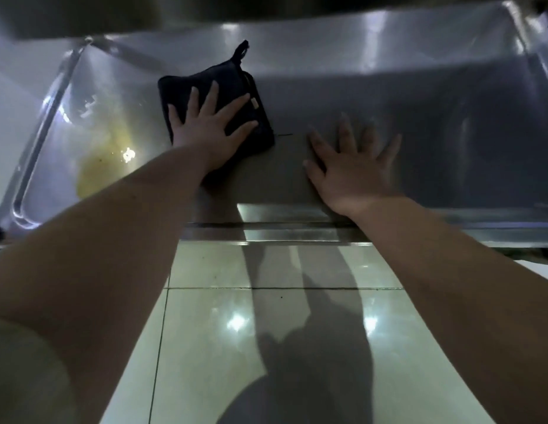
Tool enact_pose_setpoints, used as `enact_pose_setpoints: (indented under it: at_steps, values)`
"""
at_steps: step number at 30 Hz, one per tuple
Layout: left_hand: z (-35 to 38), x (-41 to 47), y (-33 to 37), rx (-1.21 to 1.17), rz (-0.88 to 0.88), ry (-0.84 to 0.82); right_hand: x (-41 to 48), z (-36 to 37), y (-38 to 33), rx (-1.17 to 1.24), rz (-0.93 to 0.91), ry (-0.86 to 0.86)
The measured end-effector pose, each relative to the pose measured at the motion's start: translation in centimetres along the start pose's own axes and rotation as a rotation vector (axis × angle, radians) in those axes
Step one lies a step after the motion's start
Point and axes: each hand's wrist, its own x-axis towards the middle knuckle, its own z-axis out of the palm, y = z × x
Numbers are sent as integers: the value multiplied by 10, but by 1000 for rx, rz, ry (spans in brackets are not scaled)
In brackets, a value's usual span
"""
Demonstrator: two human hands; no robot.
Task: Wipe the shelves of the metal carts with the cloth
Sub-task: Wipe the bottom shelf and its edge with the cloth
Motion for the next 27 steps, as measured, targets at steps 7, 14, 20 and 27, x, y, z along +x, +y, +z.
enact_pose_setpoints:
  at_steps: [7, 14, 20, 27]
  values:
    - [12, -20, 14, -7, 50, 8, -5, 15, -41, -93, -65, 36]
    - [8, -21, 11, -24, 70, 33, -5, 12, -48, -105, -56, 11]
    - [6, -13, 20, -32, 67, 2, -5, 14, -50, -147, -46, 11]
    - [6, -6, 62, -66, 215, -7, -6, 15, -50, -121, 15, -4]
